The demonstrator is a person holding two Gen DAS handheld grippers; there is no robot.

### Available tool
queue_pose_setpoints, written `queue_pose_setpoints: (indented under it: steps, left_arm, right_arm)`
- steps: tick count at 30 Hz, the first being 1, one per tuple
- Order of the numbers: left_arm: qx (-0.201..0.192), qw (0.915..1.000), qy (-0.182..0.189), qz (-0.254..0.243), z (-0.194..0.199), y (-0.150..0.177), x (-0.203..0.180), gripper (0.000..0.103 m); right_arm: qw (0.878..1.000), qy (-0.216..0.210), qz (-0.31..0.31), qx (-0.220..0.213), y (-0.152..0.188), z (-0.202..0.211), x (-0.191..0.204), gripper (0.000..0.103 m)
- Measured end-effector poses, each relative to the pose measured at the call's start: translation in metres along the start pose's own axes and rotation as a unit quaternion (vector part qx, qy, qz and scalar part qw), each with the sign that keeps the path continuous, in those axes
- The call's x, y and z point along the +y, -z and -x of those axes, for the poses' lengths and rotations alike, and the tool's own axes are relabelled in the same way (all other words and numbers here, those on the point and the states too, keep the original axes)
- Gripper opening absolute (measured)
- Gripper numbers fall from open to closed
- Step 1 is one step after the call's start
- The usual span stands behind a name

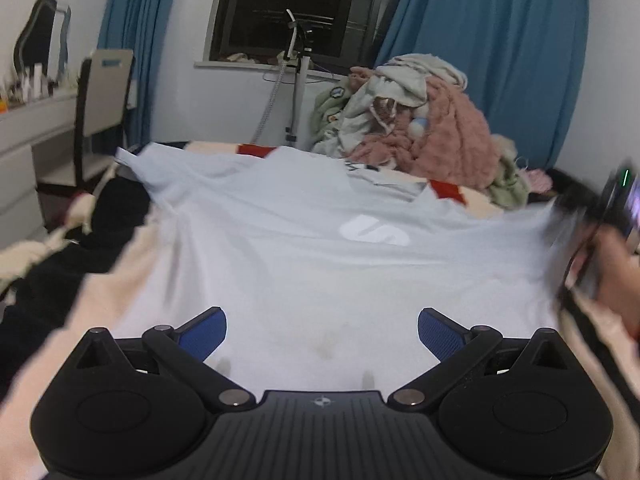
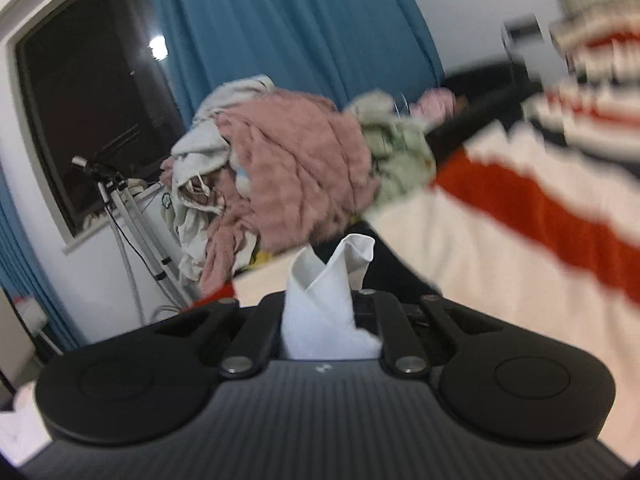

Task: Fold clothes

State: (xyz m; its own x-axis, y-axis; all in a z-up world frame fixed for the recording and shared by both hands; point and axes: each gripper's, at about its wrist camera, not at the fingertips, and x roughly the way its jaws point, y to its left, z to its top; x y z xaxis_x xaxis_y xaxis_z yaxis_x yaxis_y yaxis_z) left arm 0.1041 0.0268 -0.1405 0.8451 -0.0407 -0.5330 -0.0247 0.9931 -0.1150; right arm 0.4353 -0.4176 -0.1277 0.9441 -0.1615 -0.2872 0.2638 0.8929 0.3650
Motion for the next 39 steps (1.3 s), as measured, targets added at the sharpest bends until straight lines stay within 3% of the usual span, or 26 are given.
queue_pose_setpoints:
  steps: [4, 8, 13, 15, 18, 22, 25, 26, 28, 29, 35, 39]
  left_arm:
    - [-0.012, 0.9997, -0.016, 0.016, 0.017, -0.008, 0.024, 0.103]
    - [-0.056, 0.9977, -0.020, 0.032, 0.037, -0.017, 0.051, 0.103]
    - [-0.057, 0.9931, -0.042, 0.093, 0.028, -0.031, 0.095, 0.103]
    - [-0.050, 0.9903, -0.041, 0.123, 0.023, -0.032, 0.111, 0.103]
    - [-0.036, 0.9905, -0.048, 0.124, 0.011, -0.030, 0.122, 0.102]
    - [-0.030, 0.9916, -0.057, 0.112, -0.002, -0.026, 0.121, 0.102]
    - [-0.022, 0.9925, -0.057, 0.106, -0.015, -0.023, 0.117, 0.102]
    - [-0.018, 0.9928, -0.058, 0.104, -0.020, -0.022, 0.116, 0.102]
    - [-0.014, 0.9933, -0.058, 0.099, -0.027, -0.021, 0.114, 0.102]
    - [-0.015, 0.9935, -0.059, 0.096, -0.026, -0.021, 0.113, 0.102]
    - [-0.025, 0.9945, -0.062, 0.081, -0.018, -0.020, 0.106, 0.102]
    - [-0.031, 0.9954, -0.051, 0.075, -0.001, -0.020, 0.097, 0.102]
  right_arm:
    - [0.996, 0.008, 0.077, -0.039, -0.027, 0.034, 0.075, 0.009]
    - [0.985, -0.001, 0.161, -0.062, -0.023, 0.057, 0.162, 0.009]
    - [0.964, -0.023, 0.261, -0.035, 0.037, 0.055, 0.274, 0.009]
    - [0.957, -0.038, 0.286, -0.020, 0.071, 0.046, 0.304, 0.009]
    - [0.948, -0.062, 0.312, 0.008, 0.124, 0.032, 0.342, 0.009]
    - [0.945, -0.071, 0.315, 0.058, 0.177, 0.010, 0.356, 0.011]
    - [0.948, -0.082, 0.294, 0.092, 0.193, -0.006, 0.353, 0.014]
    - [0.949, -0.091, 0.283, 0.107, 0.191, -0.010, 0.350, 0.022]
    - [0.949, -0.118, 0.260, 0.132, 0.185, -0.011, 0.346, 0.081]
    - [0.949, -0.130, 0.250, 0.139, 0.181, -0.009, 0.344, 0.087]
    - [0.954, -0.182, 0.206, 0.117, 0.131, 0.055, 0.321, 0.086]
    - [0.959, -0.195, 0.187, 0.086, 0.088, 0.127, 0.284, 0.086]
